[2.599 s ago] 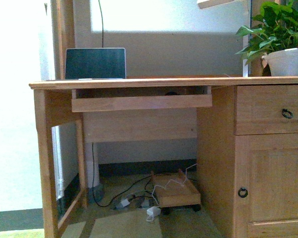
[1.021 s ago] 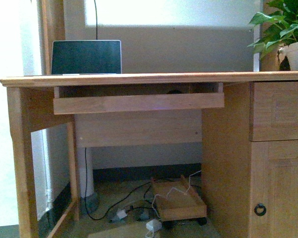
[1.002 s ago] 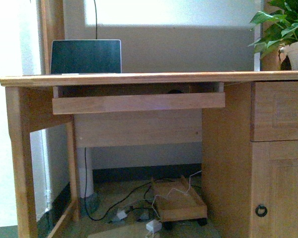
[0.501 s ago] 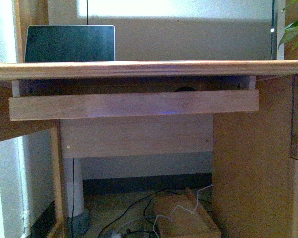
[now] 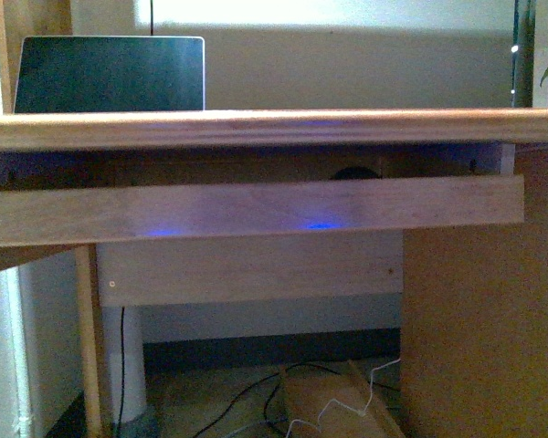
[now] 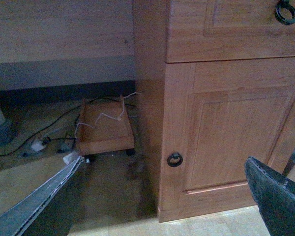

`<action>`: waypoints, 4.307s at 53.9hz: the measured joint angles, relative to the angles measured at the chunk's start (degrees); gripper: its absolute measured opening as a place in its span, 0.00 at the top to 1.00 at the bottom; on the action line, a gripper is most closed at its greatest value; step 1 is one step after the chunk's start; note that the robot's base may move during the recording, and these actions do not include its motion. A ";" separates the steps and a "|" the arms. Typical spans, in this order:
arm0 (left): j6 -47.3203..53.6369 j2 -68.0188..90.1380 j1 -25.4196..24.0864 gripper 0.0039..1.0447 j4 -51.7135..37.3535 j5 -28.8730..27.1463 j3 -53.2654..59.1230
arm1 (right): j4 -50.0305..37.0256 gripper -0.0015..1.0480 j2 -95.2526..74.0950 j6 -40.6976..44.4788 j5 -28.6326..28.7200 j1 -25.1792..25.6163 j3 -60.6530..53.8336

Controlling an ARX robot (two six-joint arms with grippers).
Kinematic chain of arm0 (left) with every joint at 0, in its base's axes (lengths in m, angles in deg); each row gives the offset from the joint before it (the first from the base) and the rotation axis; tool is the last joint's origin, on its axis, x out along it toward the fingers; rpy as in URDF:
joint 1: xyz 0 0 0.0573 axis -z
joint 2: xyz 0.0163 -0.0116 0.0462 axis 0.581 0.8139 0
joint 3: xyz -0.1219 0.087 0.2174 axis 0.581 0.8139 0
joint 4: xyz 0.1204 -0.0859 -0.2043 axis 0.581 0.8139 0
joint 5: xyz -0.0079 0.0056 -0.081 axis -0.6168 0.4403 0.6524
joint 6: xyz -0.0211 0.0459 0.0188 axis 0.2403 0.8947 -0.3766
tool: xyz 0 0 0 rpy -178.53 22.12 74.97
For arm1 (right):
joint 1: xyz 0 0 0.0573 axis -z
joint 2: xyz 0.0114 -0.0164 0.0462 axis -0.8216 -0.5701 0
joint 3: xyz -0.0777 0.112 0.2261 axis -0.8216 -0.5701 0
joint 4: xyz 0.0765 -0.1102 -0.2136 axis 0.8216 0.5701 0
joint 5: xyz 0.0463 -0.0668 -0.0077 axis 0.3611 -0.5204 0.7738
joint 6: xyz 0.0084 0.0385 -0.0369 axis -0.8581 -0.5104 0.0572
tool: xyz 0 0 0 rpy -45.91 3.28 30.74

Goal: Place mouse

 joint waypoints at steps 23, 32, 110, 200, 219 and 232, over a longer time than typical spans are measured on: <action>0.00 0.00 0.00 0.07 0.00 0.02 0.00 | -0.02 0.07 0.04 0.02 0.00 0.00 0.00; 0.00 0.00 0.00 0.07 0.00 0.00 0.00 | -0.02 0.07 0.04 0.02 0.00 0.00 0.00; 62.47 105.98 -1.86 0.07 -59.98 18.80 -36.39 | -0.02 0.07 0.04 0.00 -0.02 0.00 0.00; -13.90 41.70 10.08 0.07 -5.09 26.32 -18.82 | -0.02 0.07 0.04 0.00 -0.02 0.00 0.00; -7.98 12.15 20.17 0.29 0.81 -16.33 -13.42 | -0.02 0.07 0.04 0.00 -0.02 0.00 0.00; -0.85 6.64 9.84 0.82 0.68 -9.29 -6.84 | -9.11 0.07 -9.16 -8.94 8.90 -2.47 1.22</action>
